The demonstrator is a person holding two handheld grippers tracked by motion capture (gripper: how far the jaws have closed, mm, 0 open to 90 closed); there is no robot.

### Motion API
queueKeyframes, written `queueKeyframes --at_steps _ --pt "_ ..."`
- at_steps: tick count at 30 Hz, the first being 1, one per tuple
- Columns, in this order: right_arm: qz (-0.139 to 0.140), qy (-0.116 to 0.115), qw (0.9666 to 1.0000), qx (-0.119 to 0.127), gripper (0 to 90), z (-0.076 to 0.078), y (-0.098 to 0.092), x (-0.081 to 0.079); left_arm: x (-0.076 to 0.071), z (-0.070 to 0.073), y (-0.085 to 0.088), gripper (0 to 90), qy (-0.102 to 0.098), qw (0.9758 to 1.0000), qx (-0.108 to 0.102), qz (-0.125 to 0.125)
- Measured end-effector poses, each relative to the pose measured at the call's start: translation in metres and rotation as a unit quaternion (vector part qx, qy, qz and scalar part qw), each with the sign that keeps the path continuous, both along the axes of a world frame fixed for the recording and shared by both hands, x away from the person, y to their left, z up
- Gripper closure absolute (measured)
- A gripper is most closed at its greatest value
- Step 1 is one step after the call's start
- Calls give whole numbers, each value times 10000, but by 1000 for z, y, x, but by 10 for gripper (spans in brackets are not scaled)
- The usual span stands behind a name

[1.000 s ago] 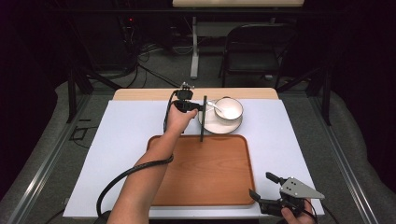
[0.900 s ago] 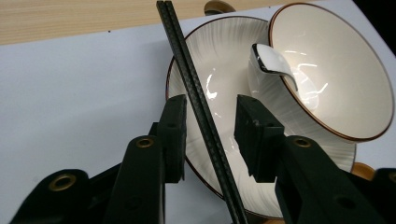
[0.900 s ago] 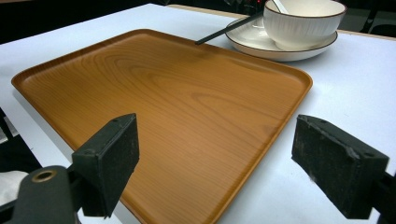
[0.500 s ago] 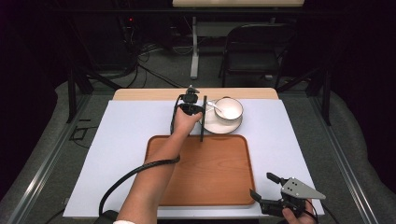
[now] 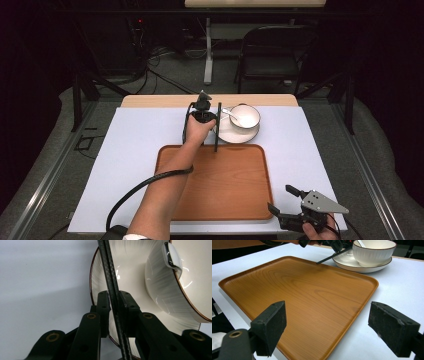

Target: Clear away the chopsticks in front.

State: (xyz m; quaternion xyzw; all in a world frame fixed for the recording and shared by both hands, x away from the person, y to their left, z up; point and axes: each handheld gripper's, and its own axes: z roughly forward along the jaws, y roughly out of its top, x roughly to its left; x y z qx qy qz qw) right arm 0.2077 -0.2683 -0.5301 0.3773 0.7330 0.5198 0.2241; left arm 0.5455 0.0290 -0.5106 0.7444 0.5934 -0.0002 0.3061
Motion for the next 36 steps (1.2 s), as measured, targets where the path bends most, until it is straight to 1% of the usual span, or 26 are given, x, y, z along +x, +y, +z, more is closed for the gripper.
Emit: queueKeyframes --at_steps 3,4,6,7,9,10,18,19,23,24,27,28,29,32,33,34,35,36 --pt "1 -3 10000 -4 145 0 0 0 1 0 -2 797 94 10000 7 -7" --pt "1 -2 10000 -3 145 0 0 0 1 -1 -2 802 148 9999 -10 73" --pt "0 -6 10000 -8 145 0 -1 0 3 -2 -2 808 245 9996 -66 110" --pt "0 -6 10000 -8 145 0 -1 0 3 -2 -2 810 245 9996 -66 110" --pt "2 -6 10000 -3 145 0 0 0 4 -3 -2 810 321 9993 -108 157" --pt "1 -11 10000 -1 145 0 0 0 5 -4 -2 821 394 9990 -135 169" --pt "3 -6 10000 -2 146 0 -1 0 7 -5 -2 849 518 9979 -267 269" --pt "-1 -13 10000 5 145 0 -1 0 7 -5 -1 852 591 9974 -319 278" --pt "2 -11 10000 7 145 0 -1 0 7 -5 -2 855 616 9971 -309 328" --pt "2 -12 10000 5 145 0 -1 0 8 -4 -1 856 659 9965 -352 364" --pt "2 -9 10000 8 145 0 -1 0 8 -5 0 857 688 9961 -381 389" --pt "1 -15 10000 7 145 0 -1 0 8 -5 -1 858 662 9961 -381 452" --pt "4 -17 10000 8 145 0 -1 0 8 -4 0 858 694 9957 -411 451" --pt "2 -5 10000 23 145 0 -1 0 8 -4 3 858 682 9954 -445 507" --pt "3 -7 10000 22 145 0 -1 0 8 -3 4 859 681 9957 -415 475" --pt "4 -7 10000 19 145 0 -1 0 7 -1 6 859 670 9953 -451 540" --pt "4 -7 10000 19 145 0 -1 0 7 -1 6 859 670 9953 -451 540" --pt "7 -1 10000 22 145 0 -1 0 6 1 7 859 631 9956 -437 541"
